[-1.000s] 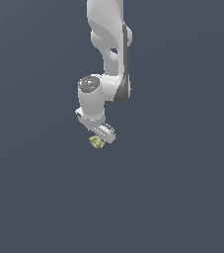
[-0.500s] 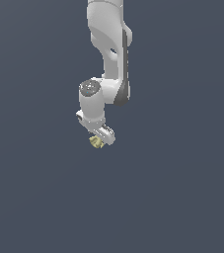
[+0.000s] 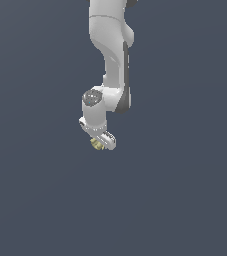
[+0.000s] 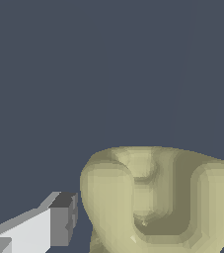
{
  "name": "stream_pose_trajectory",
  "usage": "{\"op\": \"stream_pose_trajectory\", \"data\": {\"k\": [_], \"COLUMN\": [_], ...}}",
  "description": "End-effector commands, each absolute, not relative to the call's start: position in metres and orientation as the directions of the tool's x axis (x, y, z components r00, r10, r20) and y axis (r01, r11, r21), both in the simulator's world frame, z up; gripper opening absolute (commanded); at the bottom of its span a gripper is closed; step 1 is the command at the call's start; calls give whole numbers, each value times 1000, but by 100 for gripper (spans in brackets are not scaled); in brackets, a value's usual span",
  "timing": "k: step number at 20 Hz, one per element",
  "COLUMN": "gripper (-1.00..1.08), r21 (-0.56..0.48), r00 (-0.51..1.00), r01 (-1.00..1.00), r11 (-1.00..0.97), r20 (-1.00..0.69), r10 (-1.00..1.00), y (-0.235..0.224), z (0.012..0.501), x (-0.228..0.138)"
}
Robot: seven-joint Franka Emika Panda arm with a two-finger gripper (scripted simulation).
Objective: Pick up the object and move it to a goal position.
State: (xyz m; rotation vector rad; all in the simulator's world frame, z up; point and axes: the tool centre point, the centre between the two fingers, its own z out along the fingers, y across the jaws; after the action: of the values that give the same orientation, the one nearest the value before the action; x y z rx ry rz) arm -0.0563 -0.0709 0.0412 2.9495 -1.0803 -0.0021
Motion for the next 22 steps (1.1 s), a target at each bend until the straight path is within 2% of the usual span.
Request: {"op": "stream_pose_trajectory", "data": {"k": [1, 14, 22], "gripper": [-100, -100, -100], "r21": [0, -1, -1], "r00": [763, 764, 763], "r01": [-646, -646, -646], "r11": [-763, -764, -763], "r20": [0, 1, 1], "r10": [-646, -646, -646], "y": [-71, -72, -85], "z": [40, 43, 72], "x": [-56, -55, -45]}}
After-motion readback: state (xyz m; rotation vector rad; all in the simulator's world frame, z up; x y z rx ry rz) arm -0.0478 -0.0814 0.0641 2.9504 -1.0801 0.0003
